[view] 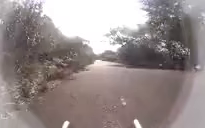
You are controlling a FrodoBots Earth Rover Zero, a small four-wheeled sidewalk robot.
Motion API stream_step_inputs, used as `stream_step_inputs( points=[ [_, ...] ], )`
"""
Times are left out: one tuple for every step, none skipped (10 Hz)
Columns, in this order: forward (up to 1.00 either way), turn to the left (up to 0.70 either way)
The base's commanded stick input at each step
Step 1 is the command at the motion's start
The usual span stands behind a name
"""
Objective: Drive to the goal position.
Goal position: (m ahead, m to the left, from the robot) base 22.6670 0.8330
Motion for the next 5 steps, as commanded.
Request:
stream_step_inputs(
  points=[
    [0.70,0.00],
    [0.70,0.00],
    [0.70,0.00],
    [0.70,0.00],
    [0.70,0.00]
  ],
)
